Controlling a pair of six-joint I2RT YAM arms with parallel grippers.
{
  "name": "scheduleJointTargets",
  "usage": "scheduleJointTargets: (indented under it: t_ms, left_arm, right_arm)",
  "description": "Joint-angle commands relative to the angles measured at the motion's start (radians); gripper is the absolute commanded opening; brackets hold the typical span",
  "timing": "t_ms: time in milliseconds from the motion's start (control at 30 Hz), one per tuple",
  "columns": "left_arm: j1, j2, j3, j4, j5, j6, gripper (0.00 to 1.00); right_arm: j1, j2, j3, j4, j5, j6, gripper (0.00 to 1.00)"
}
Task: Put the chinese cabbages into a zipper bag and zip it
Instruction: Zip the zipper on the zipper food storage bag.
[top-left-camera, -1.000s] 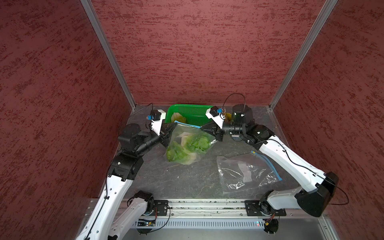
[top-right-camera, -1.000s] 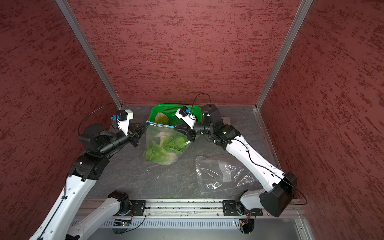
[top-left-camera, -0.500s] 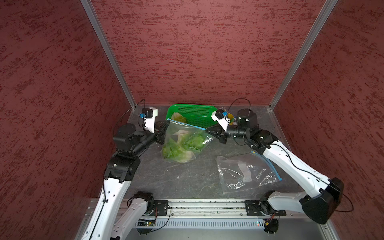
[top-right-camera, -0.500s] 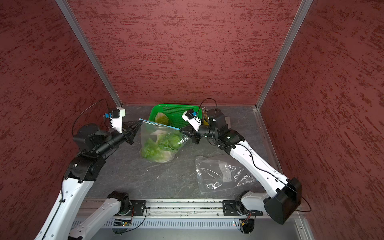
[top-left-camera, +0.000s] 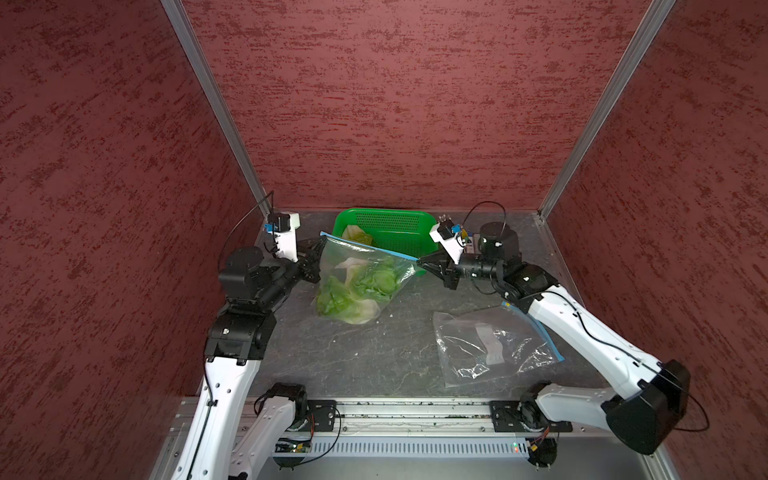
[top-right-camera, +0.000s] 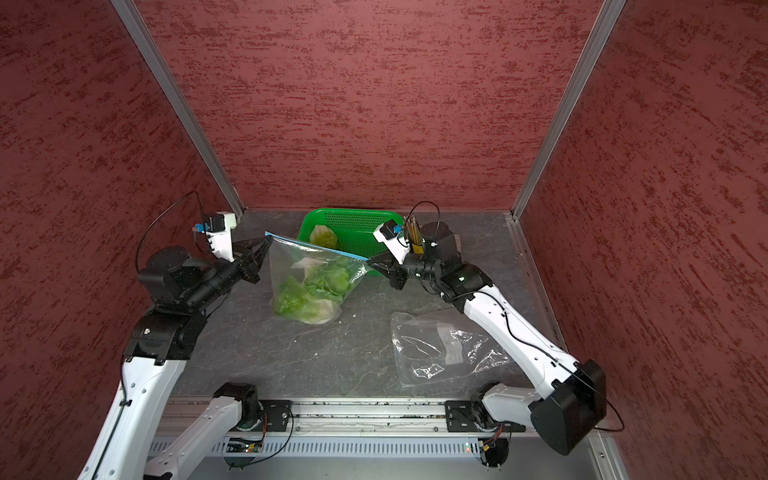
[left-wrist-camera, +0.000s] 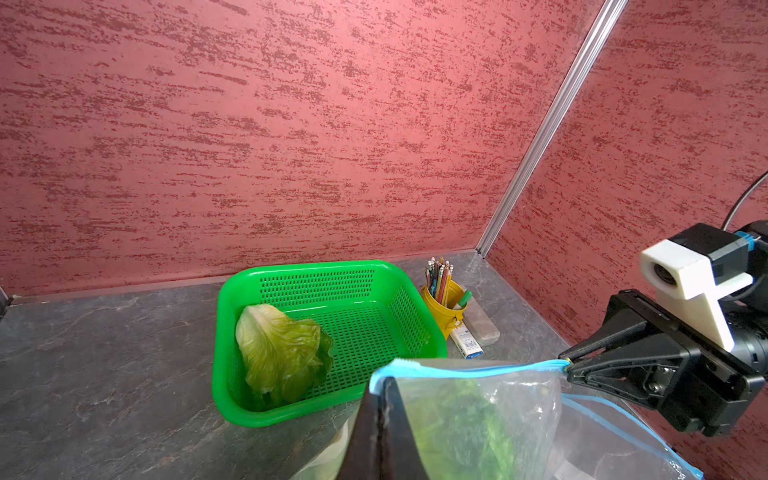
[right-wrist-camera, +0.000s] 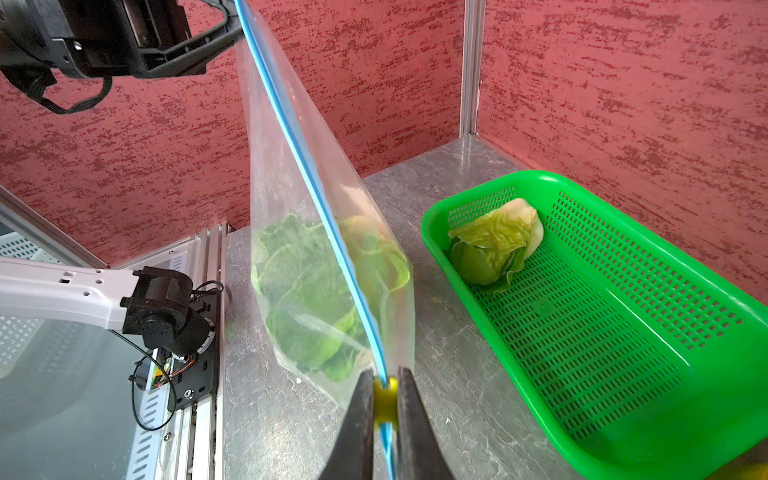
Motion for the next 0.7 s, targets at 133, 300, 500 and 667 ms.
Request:
scheduleJointTargets:
  t_ms: [133,300,500,667]
  left_arm:
    - [0.038,-0.014,0.034,0.079,-0.043,-0.043,0.0]
    - [0.049,-0.012,0.037,0.074,-0.048,-0.045,0.0]
    - [0.058,-0.005,0.035,0.104,0.048,-0.074,0.0]
    - [0.059,-0.011,0.033,0.135,0.061,-0.096,0.0]
  right_arm:
    - [-0.026,-0.017,-0.016,0.004,0.033,0.023,0.08]
    - [-0.027,0.003,0.023,-0.015,0.032,0.013,0.09]
    - [-0.025,0.026,0.049,0.022,-0.022,0.042,0.19]
    - [-0.026,0.029,0.101,0.068,-0.012,0.092,0.39]
